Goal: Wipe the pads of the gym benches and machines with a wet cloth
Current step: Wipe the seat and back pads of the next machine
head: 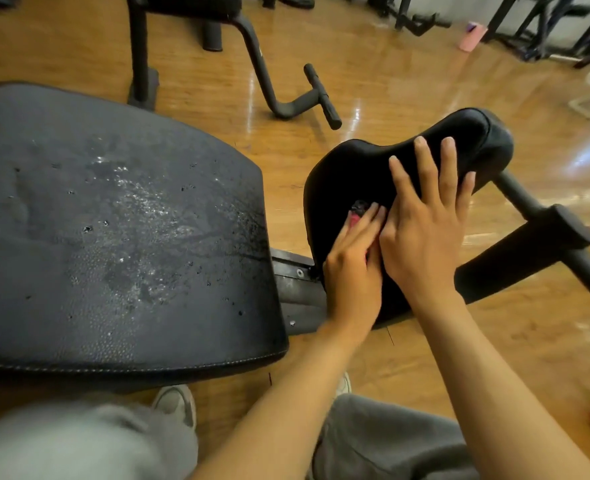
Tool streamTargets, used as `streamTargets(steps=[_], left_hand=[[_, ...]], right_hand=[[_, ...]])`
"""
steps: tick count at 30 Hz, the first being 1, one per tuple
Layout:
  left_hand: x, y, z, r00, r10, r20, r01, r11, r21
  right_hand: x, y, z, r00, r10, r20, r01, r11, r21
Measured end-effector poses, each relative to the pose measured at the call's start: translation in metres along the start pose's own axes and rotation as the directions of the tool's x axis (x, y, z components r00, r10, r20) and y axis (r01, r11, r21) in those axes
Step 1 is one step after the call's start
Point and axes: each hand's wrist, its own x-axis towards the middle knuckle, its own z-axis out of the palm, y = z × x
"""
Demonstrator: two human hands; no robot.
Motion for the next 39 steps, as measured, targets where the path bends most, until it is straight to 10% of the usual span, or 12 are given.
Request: streamTargets(steps=[6, 16, 23, 32, 39], left_hand=[[0.113, -0.031, 0.005, 0.991, -0.129, -0.023, 0.13, 0.991, 0.043], [-0.004, -0.036, -0.006, 0.916, -0.32, -0.241, 0.331, 0.943, 0.006], [0.048, -0.019, 0.007, 0.995, -0.017, -0.093, 0.022, 0.998, 0.058], [0.052, -0.027, 0.0, 0.845, -0.435, -0.311, 0.453, 0.891, -0.015], [-0.005, -0.002, -0.003, 0.993, -0.092, -0.079, 0.094, 0.995, 0.024]], right_hand=[[-0.001, -0.002, -0.002, 1.0, 0.007, 0.004, -0.007, 0.999, -0.047], [-0.001, -0.003, -0.002, 1.0, 0.013, -0.005, -0.013, 1.0, -0.014], [-0.001, -0.001, -0.001, 1.0, 0.008, -0.005, -0.008, 1.0, 0.0], [-0.001, -0.001, -0.003, 1.0, 0.011, 0.007, -0.011, 1.0, 0.011], [-0.001, -0.001, -0.002, 1.0, 0.005, -0.005, -0.004, 0.999, 0.04]])
